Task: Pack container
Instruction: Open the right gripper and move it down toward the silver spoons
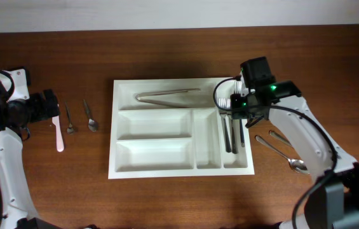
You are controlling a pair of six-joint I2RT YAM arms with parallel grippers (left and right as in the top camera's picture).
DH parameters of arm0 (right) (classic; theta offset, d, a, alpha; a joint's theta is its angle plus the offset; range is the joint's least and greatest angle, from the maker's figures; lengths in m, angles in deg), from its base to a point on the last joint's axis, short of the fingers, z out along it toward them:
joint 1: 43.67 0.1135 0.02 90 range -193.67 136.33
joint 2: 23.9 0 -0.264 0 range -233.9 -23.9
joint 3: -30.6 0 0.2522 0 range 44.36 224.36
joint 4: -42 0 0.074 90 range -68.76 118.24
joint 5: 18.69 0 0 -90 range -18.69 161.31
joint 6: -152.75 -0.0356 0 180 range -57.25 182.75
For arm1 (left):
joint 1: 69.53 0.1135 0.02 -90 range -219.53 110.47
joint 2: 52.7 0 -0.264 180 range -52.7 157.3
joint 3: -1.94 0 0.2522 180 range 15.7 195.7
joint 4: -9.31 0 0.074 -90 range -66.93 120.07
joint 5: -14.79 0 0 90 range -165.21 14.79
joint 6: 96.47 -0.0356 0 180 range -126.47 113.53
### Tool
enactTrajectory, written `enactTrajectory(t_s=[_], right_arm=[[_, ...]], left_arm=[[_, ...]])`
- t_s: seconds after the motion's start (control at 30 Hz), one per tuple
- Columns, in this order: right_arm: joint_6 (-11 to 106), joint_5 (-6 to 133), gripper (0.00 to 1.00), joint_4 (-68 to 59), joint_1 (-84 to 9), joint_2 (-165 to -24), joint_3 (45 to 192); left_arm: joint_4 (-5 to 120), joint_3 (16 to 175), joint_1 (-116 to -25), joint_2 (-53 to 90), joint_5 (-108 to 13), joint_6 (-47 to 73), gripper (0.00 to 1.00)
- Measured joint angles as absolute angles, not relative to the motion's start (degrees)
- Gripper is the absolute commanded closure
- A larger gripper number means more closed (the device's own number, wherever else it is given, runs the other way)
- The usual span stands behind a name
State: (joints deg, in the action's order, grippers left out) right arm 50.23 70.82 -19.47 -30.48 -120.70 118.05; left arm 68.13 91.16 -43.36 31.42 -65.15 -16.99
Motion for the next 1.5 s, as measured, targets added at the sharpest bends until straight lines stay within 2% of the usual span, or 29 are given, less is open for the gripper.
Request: enactTrajectory(t_s=[0.37,0.4,0.47,0.5,0.57,0.63,1.0,1.13,1.5], right_arm=[[49.21,68.37,0.94,-17.24,-30.48,-129.72,117.22],[49.25,68.22,0.81,-17.45,-30.48,-130.07,117.20],[49.01,67.76,0.44,-17.87,-30.48,-130.23,117.20],[49.16,67.50,0.41,-17.94,-30.48,-130.23,117.20],[49.97,66.41,0.41,-17.89,-30.48,-130.20,117.20],[50.47,66.06,0.32,-17.85,-30.32,-129.88,117.20],[52.18,68.09,0.33,-18.98,-31.59,-116.13,119.02],[52.64,71.37,0.26,-19.77,-36.97,-111.08,121.29],[55.26,73.73,0.19,-32.89,-55.04,-107.45,122.43]], left_arm=[[68.13,91.16,-43.36,31.42,-65.15,-16.99,0.01],[68.13,91.16,-43.36,31.42,-65.15,-16.99,0.01],[68.13,91.16,-43.36,31.42,-65.15,-16.99,0.01],[68.13,91.16,-43.36,31.42,-65.15,-16.99,0.01],[68.13,91.16,-43.36,31.42,-65.15,-16.99,0.01],[68.13,91.16,-43.36,31.42,-65.15,-16.99,0.01],[68.13,91.16,-43.36,31.42,-65.15,-16.99,0.01],[68.13,91.16,-43.36,31.42,-65.15,-16.99,0.01],[68.13,91.16,-43.36,31.42,-65.15,-16.99,0.01]])
